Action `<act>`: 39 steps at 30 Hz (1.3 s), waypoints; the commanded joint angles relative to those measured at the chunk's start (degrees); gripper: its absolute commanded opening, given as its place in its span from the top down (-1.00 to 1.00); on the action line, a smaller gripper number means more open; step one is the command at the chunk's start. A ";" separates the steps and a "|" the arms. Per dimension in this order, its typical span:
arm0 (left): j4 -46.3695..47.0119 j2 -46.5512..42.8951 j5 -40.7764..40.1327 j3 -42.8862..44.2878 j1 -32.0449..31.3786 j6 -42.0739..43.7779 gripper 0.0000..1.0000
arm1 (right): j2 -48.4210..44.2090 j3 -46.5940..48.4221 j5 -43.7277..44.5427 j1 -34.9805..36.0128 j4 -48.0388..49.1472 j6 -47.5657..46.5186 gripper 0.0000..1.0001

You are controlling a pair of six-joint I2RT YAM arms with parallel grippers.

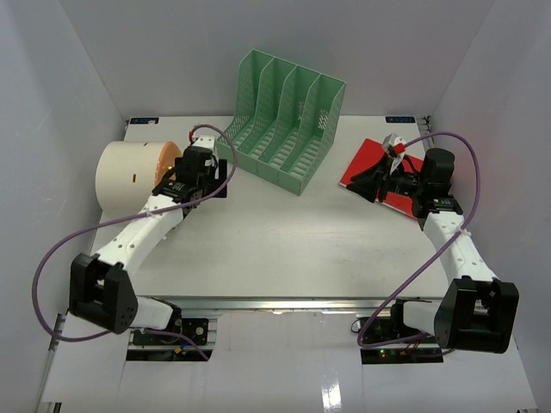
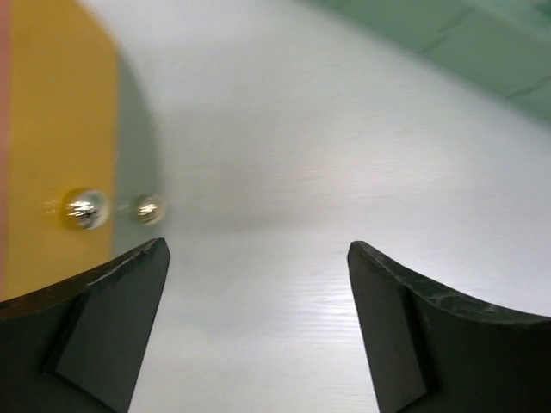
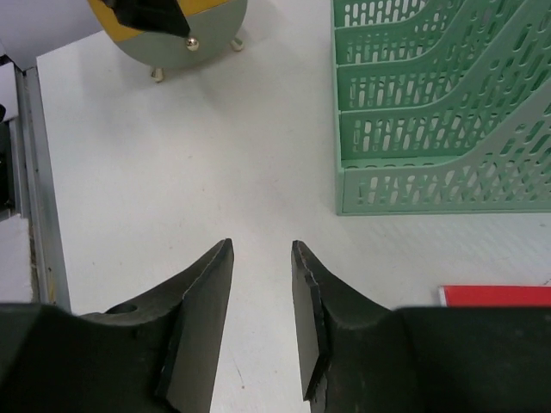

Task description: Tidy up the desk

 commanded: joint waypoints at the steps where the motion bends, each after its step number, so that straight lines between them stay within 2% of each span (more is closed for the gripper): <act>1: 5.50 -11.05 26.69 -4.94 -0.01 -6.35 -0.95 | 3.60 7.22 5.67 -0.28 -15.62 -16.55 -0.04; 4: 11.58 -20.12 39.79 -13.52 0.08 -13.10 -0.96 | 8.00 12.74 17.77 1.16 -28.70 -29.59 -0.26; 6: 14.98 -23.82 47.80 -20.24 -0.01 -16.97 -0.96 | 11.17 14.45 30.10 3.86 -35.11 -38.69 -0.42; 9: 20.31 -30.38 53.14 -26.11 0.08 -23.64 -0.96 | 15.11 13.28 45.41 5.78 -34.91 -46.09 -0.74; 10: 21.33 -32.50 53.40 -28.15 0.08 -25.36 -0.96 | 15.88 12.90 49.51 6.35 -34.66 -46.87 -0.79; 17: 23.49 -40.70 54.69 -34.84 0.07 -31.11 -0.96 | 22.92 11.41 67.70 11.31 -27.84 -49.60 -0.80; 24: 22.75 -44.79 55.23 -37.38 0.08 -32.51 -0.96 | 32.08 15.37 75.55 12.81 -25.02 -49.93 -0.80; 32: 21.90 -46.54 54.87 -37.67 0.07 -33.07 -0.96 | 36.42 17.00 75.42 12.81 -23.66 -50.48 -0.97; 39: 22.14 -47.31 54.86 -38.35 0.07 -33.81 -0.96 | 39.04 15.67 76.00 12.81 -23.43 -49.47 -0.37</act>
